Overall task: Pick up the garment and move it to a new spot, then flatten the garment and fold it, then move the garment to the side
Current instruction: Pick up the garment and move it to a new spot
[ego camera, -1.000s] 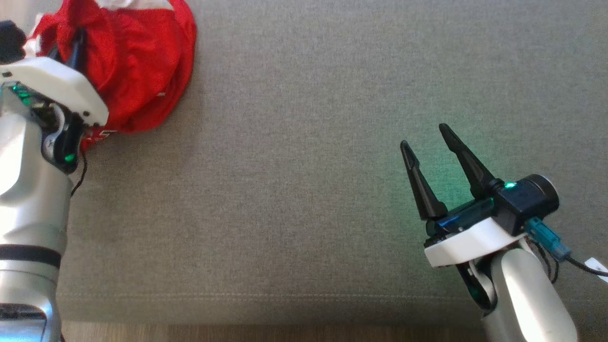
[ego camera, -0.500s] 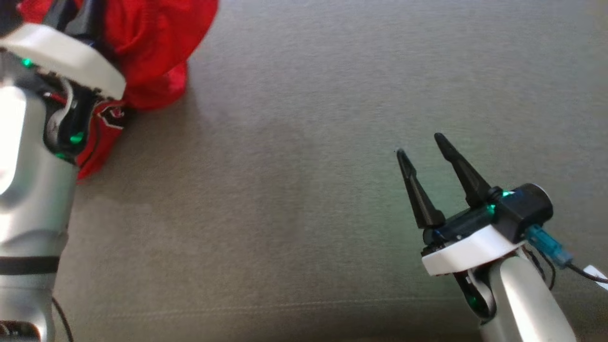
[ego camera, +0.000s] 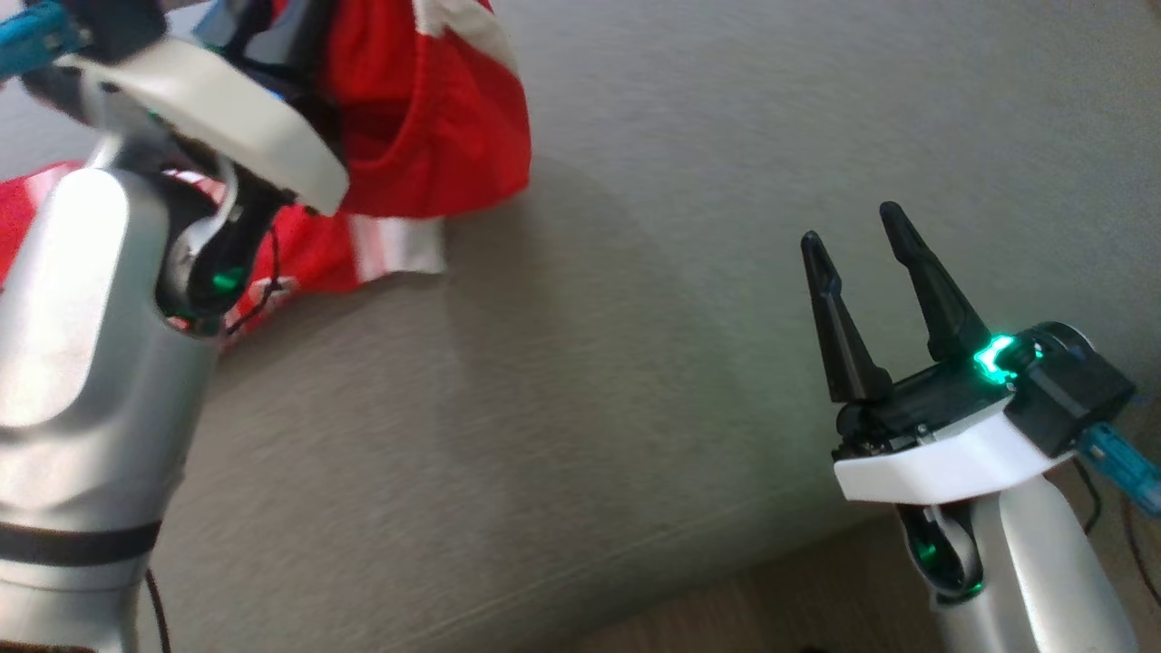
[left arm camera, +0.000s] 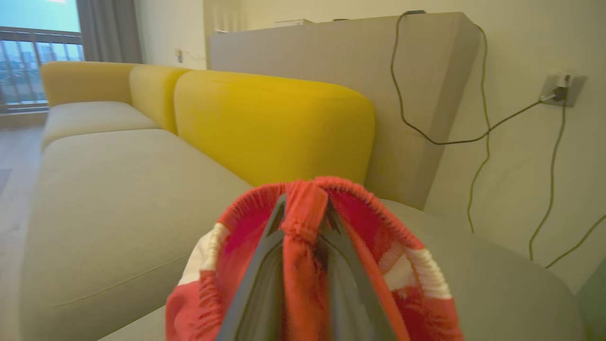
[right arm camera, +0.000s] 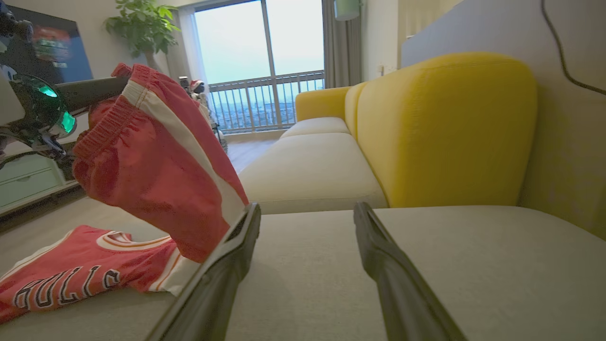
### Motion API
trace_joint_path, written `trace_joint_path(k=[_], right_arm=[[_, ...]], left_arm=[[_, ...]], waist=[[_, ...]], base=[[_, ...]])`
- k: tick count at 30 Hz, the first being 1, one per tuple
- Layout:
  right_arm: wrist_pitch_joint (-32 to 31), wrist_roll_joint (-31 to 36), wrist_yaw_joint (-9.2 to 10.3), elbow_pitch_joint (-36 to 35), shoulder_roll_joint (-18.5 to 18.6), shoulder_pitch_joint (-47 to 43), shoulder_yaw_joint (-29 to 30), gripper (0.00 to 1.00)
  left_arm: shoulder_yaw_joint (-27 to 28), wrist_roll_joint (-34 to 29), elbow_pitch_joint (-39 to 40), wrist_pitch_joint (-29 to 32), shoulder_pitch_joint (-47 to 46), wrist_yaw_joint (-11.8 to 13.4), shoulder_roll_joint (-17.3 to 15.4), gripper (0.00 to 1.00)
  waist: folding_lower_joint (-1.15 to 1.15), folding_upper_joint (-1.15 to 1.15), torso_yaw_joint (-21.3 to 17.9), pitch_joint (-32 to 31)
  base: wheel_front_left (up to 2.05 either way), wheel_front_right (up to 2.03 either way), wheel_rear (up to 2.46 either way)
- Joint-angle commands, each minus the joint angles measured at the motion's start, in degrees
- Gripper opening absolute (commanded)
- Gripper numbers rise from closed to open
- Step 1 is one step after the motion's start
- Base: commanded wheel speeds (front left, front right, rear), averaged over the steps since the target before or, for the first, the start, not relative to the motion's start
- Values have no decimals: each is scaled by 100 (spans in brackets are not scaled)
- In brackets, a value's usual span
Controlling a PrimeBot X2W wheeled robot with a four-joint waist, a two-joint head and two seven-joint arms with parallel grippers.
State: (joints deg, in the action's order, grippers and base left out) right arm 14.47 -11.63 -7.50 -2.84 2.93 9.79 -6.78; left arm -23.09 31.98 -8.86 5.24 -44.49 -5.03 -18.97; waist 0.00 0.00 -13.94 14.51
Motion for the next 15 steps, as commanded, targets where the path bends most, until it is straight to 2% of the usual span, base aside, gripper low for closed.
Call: trace_joint_path(k=[1,8,15], right_arm=[[52,-108,1,-260,-5,39,-111,100],[52,-332,1,-340,-5,18,-150,100],[52,-445,1,-392,-5,89,-225,100]], left_arm=[[133,-66,259,75,-370,30,-110,0],[-160,-222,-68,13,-424,51,98,0],[-595,-589,-1269,-596,-351,20,394,0]], waist=[[0,0,-711,360],[0,0,-1128,808],[0,0,-1299,1182]], base=[[0,0,0],[0,0,0],[0,0,0]])
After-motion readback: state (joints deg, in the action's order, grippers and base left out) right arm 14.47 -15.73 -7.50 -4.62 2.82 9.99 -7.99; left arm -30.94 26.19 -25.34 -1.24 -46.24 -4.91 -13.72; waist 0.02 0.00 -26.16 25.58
